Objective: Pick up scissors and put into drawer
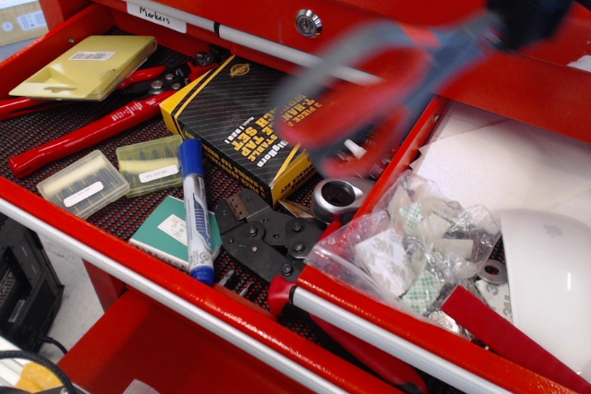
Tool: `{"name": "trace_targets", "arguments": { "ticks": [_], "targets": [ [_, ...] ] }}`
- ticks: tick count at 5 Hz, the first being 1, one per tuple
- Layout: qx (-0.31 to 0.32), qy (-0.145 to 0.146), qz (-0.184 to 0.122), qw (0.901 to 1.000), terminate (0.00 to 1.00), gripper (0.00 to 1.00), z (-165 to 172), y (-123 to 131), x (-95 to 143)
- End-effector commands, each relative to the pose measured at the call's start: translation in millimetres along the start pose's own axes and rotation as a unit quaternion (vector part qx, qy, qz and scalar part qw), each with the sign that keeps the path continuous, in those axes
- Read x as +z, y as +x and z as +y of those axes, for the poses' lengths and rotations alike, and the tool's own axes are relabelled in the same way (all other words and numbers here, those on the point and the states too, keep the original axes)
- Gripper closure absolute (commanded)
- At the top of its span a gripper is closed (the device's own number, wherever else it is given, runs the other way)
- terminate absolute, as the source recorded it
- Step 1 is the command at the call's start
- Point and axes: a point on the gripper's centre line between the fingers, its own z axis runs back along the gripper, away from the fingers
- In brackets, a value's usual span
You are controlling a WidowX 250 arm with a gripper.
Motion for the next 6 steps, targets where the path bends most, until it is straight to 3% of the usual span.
{"name": "trace_targets", "arguments": {
  "ticks": [1,2,3,4,5,6],
  "targets": [
    [-0.030,0.041,-0.045,0.9977,0.00,1.00,-39,11,-15],
    [-0.054,0.039,-0.048,0.9966,0.00,1.00,-45,1,-33],
    [-0.094,0.072,-0.028,0.9926,0.00,1.00,-44,-9,-51],
    [-0.094,0.072,-0.028,0.9926,0.00,0.00,-44,-9,-51],
    [-0.094,0.072,-0.028,0.9926,0.00,0.00,-44,-9,-51],
    [-0.094,0.072,-0.028,0.9926,1.00,0.00,-44,-9,-51]
  ]
}}
